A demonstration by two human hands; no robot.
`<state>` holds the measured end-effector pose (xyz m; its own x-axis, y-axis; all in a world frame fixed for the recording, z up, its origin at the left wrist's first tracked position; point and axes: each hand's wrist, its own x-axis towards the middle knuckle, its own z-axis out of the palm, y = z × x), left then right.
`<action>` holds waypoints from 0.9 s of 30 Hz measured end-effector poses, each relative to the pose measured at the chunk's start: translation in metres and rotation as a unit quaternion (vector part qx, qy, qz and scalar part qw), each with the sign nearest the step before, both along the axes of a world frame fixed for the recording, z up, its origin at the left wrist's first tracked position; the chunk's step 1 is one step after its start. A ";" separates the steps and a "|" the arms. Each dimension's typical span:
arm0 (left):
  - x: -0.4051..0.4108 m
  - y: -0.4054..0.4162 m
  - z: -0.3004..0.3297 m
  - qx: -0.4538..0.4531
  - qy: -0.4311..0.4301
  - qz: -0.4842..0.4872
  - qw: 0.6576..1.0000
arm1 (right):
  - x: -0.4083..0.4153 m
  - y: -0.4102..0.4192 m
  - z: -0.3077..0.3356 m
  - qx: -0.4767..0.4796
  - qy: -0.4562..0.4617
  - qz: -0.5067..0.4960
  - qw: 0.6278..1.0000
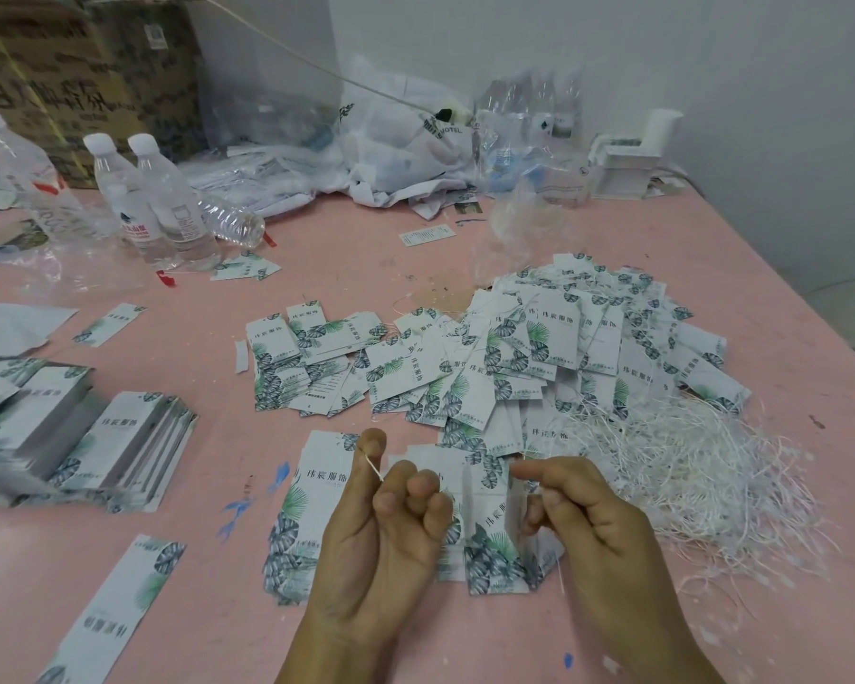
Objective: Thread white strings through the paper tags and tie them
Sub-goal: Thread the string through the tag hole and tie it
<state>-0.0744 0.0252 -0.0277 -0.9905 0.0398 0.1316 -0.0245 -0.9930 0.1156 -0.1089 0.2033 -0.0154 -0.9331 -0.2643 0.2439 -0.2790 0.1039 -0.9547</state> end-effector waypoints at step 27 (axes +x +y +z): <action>-0.008 0.037 -0.019 -0.454 -0.084 0.100 0.881 | -0.007 0.000 -0.015 -0.056 -0.136 -0.091 0.985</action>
<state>-0.0822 0.0625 -0.0468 -0.9922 -0.1242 -0.0128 0.0486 -0.4790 0.8765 -0.1163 0.2028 -0.0304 -0.9974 -0.0725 -0.0038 0.0025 0.0180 -0.9998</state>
